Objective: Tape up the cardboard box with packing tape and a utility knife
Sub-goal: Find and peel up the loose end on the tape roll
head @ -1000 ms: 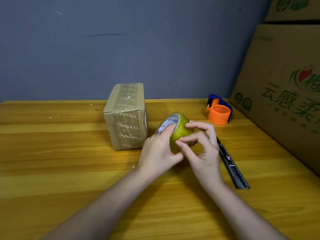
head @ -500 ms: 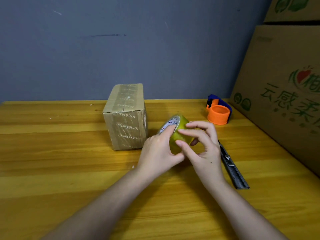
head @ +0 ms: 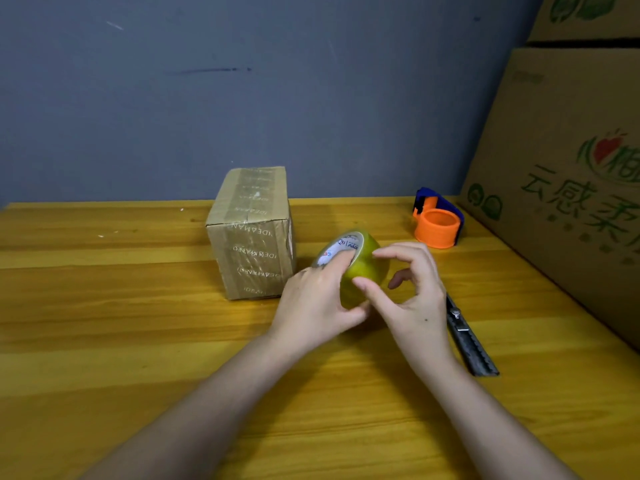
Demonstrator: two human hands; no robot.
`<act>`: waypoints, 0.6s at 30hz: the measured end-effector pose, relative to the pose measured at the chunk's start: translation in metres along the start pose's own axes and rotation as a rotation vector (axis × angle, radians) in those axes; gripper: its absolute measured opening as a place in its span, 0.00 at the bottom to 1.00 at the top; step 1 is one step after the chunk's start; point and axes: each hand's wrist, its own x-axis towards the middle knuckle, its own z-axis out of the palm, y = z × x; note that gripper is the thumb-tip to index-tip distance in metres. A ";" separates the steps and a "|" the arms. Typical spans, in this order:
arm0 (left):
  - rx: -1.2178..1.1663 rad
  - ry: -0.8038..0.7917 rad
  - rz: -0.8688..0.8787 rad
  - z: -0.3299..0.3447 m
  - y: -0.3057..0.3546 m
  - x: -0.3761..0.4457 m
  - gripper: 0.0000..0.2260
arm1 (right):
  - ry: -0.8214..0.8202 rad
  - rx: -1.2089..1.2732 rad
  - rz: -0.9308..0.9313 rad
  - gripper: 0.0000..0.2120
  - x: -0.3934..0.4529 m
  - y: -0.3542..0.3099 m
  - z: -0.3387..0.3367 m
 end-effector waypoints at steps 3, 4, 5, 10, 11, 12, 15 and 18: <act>0.072 -0.001 0.037 -0.001 0.001 0.000 0.26 | -0.013 -0.030 -0.017 0.09 0.001 -0.002 -0.002; 0.088 0.008 0.047 -0.002 0.000 0.000 0.26 | -0.013 -0.031 -0.020 0.09 0.002 -0.002 -0.003; 0.106 0.013 0.053 -0.003 0.000 0.001 0.26 | -0.011 -0.028 -0.018 0.08 0.002 -0.002 -0.003; 0.217 0.046 0.087 -0.005 -0.002 0.002 0.24 | -0.013 -0.039 -0.019 0.05 0.003 -0.002 -0.006; 0.241 0.050 0.095 -0.005 -0.003 0.002 0.24 | -0.014 -0.048 -0.023 0.05 0.003 -0.001 -0.006; 0.264 0.054 0.101 -0.005 -0.004 0.003 0.24 | -0.014 -0.061 -0.031 0.04 0.003 -0.001 -0.007; 0.273 0.062 0.111 -0.003 -0.006 0.002 0.24 | -0.014 -0.139 -0.082 0.06 0.003 0.002 -0.007; 0.224 0.018 0.098 -0.003 -0.005 0.001 0.23 | -0.016 -0.233 -0.136 0.08 0.003 0.003 -0.006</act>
